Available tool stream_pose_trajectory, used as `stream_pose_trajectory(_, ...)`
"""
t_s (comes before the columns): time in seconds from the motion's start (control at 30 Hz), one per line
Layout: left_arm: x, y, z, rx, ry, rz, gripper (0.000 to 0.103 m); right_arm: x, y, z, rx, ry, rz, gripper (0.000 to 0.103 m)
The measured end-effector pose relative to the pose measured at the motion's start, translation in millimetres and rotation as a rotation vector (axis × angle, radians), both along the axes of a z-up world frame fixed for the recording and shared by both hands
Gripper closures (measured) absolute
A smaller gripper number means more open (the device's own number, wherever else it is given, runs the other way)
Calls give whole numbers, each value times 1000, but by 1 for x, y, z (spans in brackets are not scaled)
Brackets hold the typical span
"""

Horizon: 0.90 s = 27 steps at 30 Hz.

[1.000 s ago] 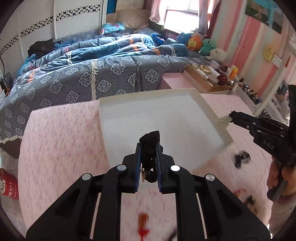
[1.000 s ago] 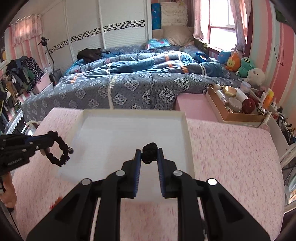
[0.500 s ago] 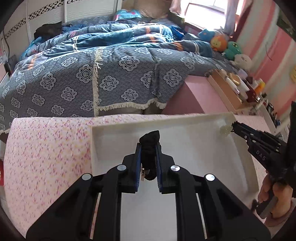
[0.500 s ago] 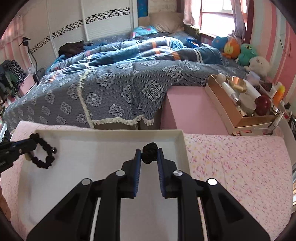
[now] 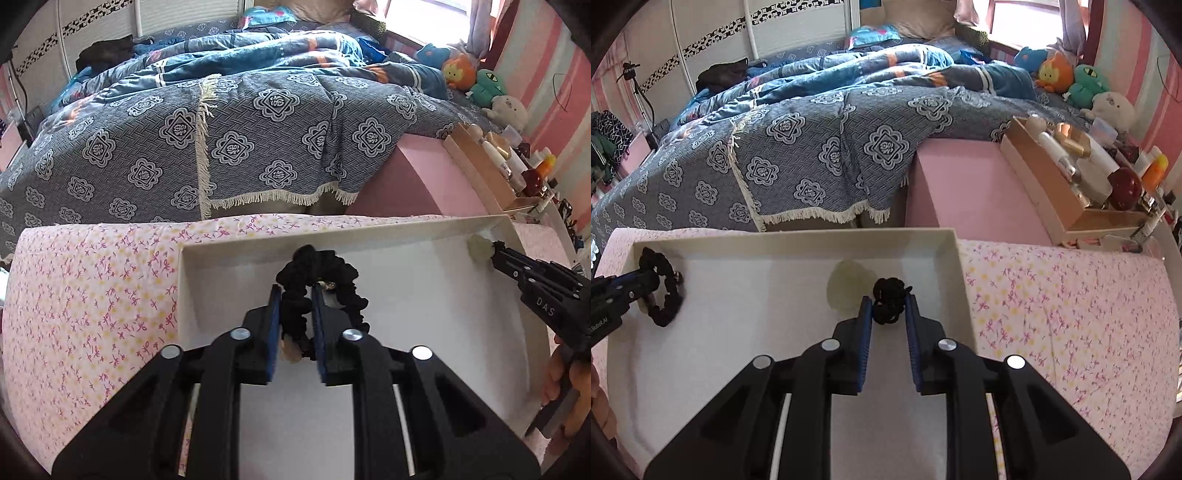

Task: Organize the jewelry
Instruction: 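Carry the black beaded bracelet with the left tool into the white tray, then withdraw both tools from the tray back over the jewelry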

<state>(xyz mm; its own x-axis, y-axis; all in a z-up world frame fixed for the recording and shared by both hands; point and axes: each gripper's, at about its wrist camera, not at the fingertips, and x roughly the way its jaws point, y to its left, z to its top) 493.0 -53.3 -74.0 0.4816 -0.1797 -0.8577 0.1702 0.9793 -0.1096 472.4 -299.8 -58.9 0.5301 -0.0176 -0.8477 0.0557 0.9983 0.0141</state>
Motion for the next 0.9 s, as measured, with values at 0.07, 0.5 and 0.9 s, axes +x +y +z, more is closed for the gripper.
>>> stream_pose_trajectory(0.07,-2,4,2,4,-4,6,63,-1,1,0,15,13,9,71)
stream_pose_trajectory(0.5,-84,20,68,-15,-168,-6,4,-76,-10,60,26,-102,35,26)
stream_pose_trajectory(0.9,-249,76,145,-63,-278,34,3,-258,-22,152,-71,-341,10,3)
